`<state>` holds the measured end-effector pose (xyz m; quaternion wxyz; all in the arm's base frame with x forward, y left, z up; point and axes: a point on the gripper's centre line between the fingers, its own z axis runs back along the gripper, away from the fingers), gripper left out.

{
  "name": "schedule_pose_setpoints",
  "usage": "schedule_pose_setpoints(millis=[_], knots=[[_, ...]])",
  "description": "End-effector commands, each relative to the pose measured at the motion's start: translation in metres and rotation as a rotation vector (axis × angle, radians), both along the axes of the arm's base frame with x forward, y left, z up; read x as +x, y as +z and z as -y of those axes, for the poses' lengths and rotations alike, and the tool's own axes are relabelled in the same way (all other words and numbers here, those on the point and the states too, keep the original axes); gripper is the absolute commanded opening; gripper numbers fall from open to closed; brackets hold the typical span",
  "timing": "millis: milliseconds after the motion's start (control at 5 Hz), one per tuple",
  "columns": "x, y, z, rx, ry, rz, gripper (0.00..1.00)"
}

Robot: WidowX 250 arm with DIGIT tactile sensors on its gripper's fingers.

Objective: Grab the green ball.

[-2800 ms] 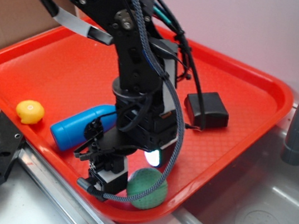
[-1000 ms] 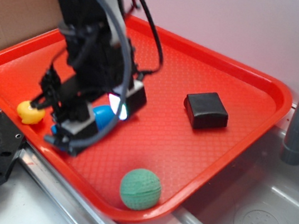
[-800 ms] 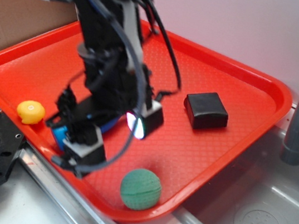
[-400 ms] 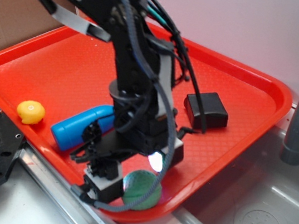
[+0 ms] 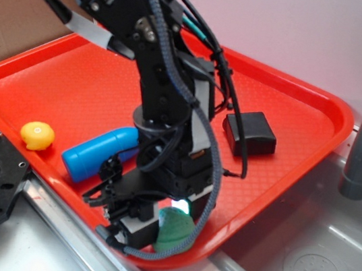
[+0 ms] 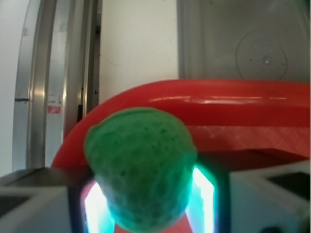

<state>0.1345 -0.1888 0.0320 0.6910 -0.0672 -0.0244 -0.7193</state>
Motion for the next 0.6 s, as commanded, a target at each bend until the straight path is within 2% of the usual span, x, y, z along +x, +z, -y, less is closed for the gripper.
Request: schedule_pose_setpoints(millis=[0, 200, 400], knots=[[-0.016, 0.061, -0.072, -0.058, 0.334, 0.145, 0.0], [-0.019, 0.096, -0.113, -0.074, 0.549, 0.208, 0.0], [-0.026, 0.128, -0.155, -0.052, 0.802, 0.151, 0.0]])
